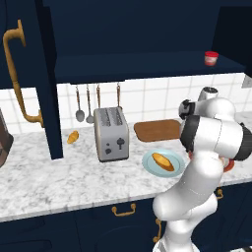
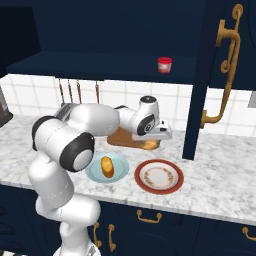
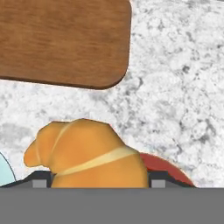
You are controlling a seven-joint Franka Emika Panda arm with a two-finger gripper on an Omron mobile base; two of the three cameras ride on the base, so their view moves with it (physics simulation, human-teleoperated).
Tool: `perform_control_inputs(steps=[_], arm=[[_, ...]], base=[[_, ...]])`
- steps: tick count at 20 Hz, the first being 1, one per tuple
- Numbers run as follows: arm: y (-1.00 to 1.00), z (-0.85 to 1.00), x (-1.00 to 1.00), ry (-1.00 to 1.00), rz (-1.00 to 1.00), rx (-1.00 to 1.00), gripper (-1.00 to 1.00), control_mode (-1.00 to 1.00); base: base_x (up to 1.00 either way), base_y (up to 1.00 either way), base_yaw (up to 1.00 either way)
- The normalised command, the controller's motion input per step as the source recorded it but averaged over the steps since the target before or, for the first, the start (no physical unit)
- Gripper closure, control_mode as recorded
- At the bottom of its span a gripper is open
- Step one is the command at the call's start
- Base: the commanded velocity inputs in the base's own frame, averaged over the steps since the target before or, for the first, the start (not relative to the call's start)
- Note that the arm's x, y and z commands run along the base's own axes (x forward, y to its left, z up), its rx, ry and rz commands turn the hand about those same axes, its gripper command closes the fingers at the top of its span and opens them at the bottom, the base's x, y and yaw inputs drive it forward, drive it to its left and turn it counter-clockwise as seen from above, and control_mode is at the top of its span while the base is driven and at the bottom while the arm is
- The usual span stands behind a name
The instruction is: From the different types of pastries on the counter, select a croissant and place it on the cutting board. Then retrieve a jar of jam from the cabinet and place it alongside the croissant on the cutting board.
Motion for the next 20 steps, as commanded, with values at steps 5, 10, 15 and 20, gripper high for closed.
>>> perform_control_inputs(steps=[5, 10, 15, 20], arm=[[0.0, 0.0, 0.87, -0.07, 0.0, 0.0, 1.0, -1.0], [0.0, -0.15, 0.86, -0.18, 0.0, 0.0, 1.0, -1.0], [0.0, -0.15, 0.75, -0.13, 0.0, 0.0, 1.0, -1.0], [0.0, -0.08, 0.58, 0.0, 0.01, 0.0, 1.0, -1.0]], base=[[0.0, 0.0, 0.0], [0.0, 0.0, 0.0], [0.0, 0.0, 0.0], [0.0, 0.0, 0.0]])
